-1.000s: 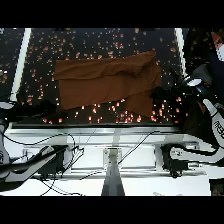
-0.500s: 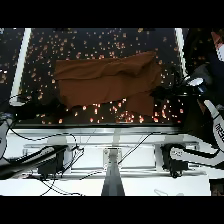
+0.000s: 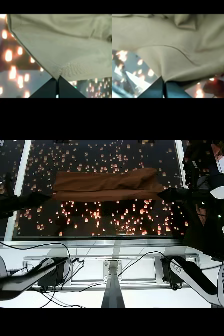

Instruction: Fold the clothes and pants, and hang the long-sleeved shirts on hangers.

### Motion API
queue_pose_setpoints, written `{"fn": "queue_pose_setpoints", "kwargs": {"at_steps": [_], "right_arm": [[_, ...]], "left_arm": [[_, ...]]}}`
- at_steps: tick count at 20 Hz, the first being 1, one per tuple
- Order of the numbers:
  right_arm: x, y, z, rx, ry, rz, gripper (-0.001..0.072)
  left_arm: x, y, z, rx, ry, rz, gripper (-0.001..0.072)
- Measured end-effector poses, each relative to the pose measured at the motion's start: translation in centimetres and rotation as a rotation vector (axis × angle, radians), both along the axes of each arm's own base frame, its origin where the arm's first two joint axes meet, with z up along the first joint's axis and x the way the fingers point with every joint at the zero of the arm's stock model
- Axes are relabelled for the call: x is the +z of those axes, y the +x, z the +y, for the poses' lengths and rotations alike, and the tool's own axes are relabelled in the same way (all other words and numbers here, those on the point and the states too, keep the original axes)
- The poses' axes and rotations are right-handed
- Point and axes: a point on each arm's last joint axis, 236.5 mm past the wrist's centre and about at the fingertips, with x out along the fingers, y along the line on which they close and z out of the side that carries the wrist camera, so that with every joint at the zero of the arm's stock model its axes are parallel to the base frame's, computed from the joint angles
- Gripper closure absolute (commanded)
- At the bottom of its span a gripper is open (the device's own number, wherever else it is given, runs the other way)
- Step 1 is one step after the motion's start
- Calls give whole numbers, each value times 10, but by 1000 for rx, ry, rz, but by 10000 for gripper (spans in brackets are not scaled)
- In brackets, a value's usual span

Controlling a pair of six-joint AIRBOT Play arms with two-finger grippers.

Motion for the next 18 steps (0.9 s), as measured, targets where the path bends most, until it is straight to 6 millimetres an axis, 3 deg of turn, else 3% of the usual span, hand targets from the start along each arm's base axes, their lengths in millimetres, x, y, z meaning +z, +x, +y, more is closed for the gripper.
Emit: {"fn": "queue_pose_setpoints", "kwargs": {"at_steps": [5, 7, 10, 13, 15, 18], "right_arm": [[10, -59, 54, 143, 101, 55, 702], [6, -64, 72, 140, 120, 54, 701], [4, -33, 79, 5, 120, -28, 702], [6, 17, 61, -229, 145, -109, 701], [-3, 46, 48, -348, 150, -126, 701], [-31, 80, 36, -462, 143, -91, 701]], "left_arm": [[11, -31, 9, -44, 102, 9, 690], [9, -33, 14, -24, 126, 5, 691], [14, -5, 27, 81, 139, -73, 692], [19, 36, 41, 225, 134, -164, 692], [8, 63, 42, 293, 136, -184, 692], [-19, 101, 29, 329, 159, -176, 691]]}}
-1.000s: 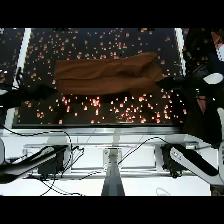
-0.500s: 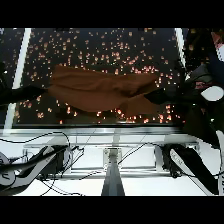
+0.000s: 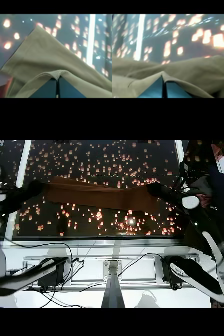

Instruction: Fold the clothes and pants, and hang the long-sleeved shirts on hangers.

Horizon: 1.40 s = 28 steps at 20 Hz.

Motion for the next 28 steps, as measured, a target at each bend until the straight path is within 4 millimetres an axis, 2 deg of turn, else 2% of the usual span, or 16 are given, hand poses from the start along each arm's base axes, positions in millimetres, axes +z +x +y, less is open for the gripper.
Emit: {"fn": "queue_pose_setpoints", "kwargs": {"at_steps": [2, 3, 4, 5, 6, 9, 11, 14, 16, 20, 22, 24, 25, 26, 27, 28], "right_arm": [[-17, 18, -3, -41, 4, 28, 695], [-22, 27, -5, -58, 6, 37, 564], [-28, 34, -6, -69, 5, 45, 270], [-30, 41, -7, -82, 5, 44, 94], [-32, 46, -8, -88, 0, 43, 83], [-34, 55, -14, -92, -27, 33, 83], [-35, 57, -19, -87, -47, 32, 83], [-39, 57, -26, -73, -74, 43, 83], [-41, 56, -29, -66, -84, 50, 84], [-44, 54, -29, -55, -89, 62, 85], [-45, 52, -27, -42, -86, 74, 90], [-47, 48, -23, -20, -83, 89, 96], [-46, 47, -19, -3, -84, 94, 159], [-43, 47, -16, 17, -90, 91, 193], [-38, 48, -11, 41, -101, 81, 208], [-32, 49, -6, 70, -117, 69, 282]], "left_arm": [[-13, 26, -9, 25, 3, -2, 686], [-18, 37, -11, 39, 3, -4, 565], [-23, 48, -12, 54, 0, -6, 210], [-26, 56, -14, 61, -6, -7, 9], [-28, 61, -16, 64, -11, -6, -2], [-32, 65, -9, 51, -1, 3, 2], [-35, 60, 4, 56, -15, 26, 2], [-42, 45, 32, 65, -51, 89, 5], [-55, 31, 43, 43, -87, 168, 5], [-90, 6, 31, -65, -199, 346, 6], [-100, 5, 17, -126, -229, 375, 34], [-109, 6, -5, -215, -219, 379, 181], [-112, 9, -14, -240, -203, 378, 395], [-116, 12, -22, -268, -174, 373, 687], [-118, 16, -29, -281, -155, 367, 691], [-117, 20, -38, -311, -126, 356, 691]]}}
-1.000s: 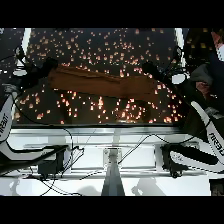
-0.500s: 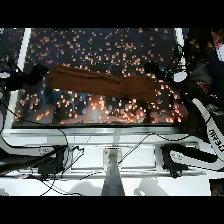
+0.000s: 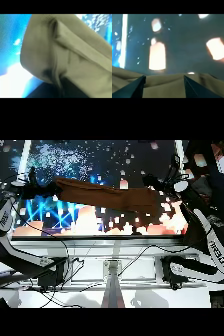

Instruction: Fold the clothes and pants, and hang the long-sleeved shirts on hangers.

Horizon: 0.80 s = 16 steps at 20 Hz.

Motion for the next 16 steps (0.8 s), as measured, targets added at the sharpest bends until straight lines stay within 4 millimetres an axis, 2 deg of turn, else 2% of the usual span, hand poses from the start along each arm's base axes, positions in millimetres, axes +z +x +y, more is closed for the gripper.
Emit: {"fn": "queue_pose_setpoints", "kwargs": {"at_steps": [1, 3, 6, 9, 11, 13, 16], "right_arm": [[8, 3, 6, 26, -16, -21, 371], [22, 8, 16, 72, -42, -55, 682], [32, 9, 42, 140, -45, -63, 701], [30, 7, 81, 210, -21, -35, 701], [23, 3, 119, 267, -1, -4, 701], [12, -5, 166, 340, 23, 40, 701], [1, -34, 252, 485, 71, 104, 702]], "left_arm": [[3, 5, -7, -20, 9, -16, 693], [19, 14, -16, -62, 41, -67, 694], [72, 23, -23, -91, 87, -175, 694], [140, 10, -33, -131, 109, -265, 693], [184, -11, -46, -180, 105, -309, 692], [225, -35, -58, -212, 105, -351, 692], [275, -65, -69, -218, 107, -419, 691]]}}
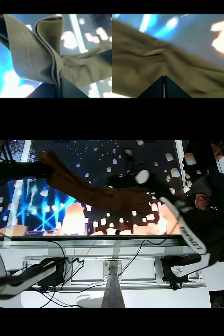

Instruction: Fold the clothes and pants, and hang the long-sleeved shirts on hangers.

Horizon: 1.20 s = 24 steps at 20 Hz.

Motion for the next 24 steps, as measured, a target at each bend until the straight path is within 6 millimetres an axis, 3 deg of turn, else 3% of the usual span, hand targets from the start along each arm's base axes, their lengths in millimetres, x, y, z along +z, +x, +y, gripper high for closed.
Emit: {"fn": "queue_pose_setpoints", "kwargs": {"at_steps": [3, 5, 7, 9, 11, 13, 15, 17, 18, 19, 20, 21, 22, 24], "right_arm": [[-5, -38, 78, 129, 32, 39, 701], [-6, -64, 113, 195, 43, 52, 701], [-5, -80, 130, 234, 44, 57, 701], [-3, -78, 123, 253, 14, 50, 701], [-2, -56, 91, 244, -53, 36, 701], [0, -27, 41, 209, -134, 39, 701], [8, 3, -19, 144, -197, 47, 701], [19, 28, -88, 57, -246, 75, 701], [24, 36, -118, 17, -259, 91, 700], [30, 43, -150, -29, -271, 108, 685], [32, 47, -178, -65, -282, 127, 493], [34, 50, -206, -97, -295, 147, 214], [34, 51, -233, -128, -309, 168, 117], [25, 46, -279, -179, -336, 232, 118]], "left_arm": [[36, -23, -7, 0, 6, -70, 691], [50, -33, -10, 1, 7, -100, 691], [56, -38, -12, -2, 9, -111, 691], [55, -38, -16, -11, 4, -107, 690], [48, -36, -30, -47, -23, -83, 691], [39, -33, -57, -106, -78, -51, 691], [25, -30, -100, -190, -143, -6, 690], [5, -30, -158, -285, -206, 51, 686], [-8, -32, -186, -325, -220, 80, 563], [-24, -35, -216, -359, -232, 110, 186], [-41, -39, -241, -385, -235, 138, 19], [-58, -44, -264, -406, -233, 167, 13], [-74, -48, -281, -419, -226, 189, 13], [-98, -55, -301, -440, -207, 215, 13]]}}
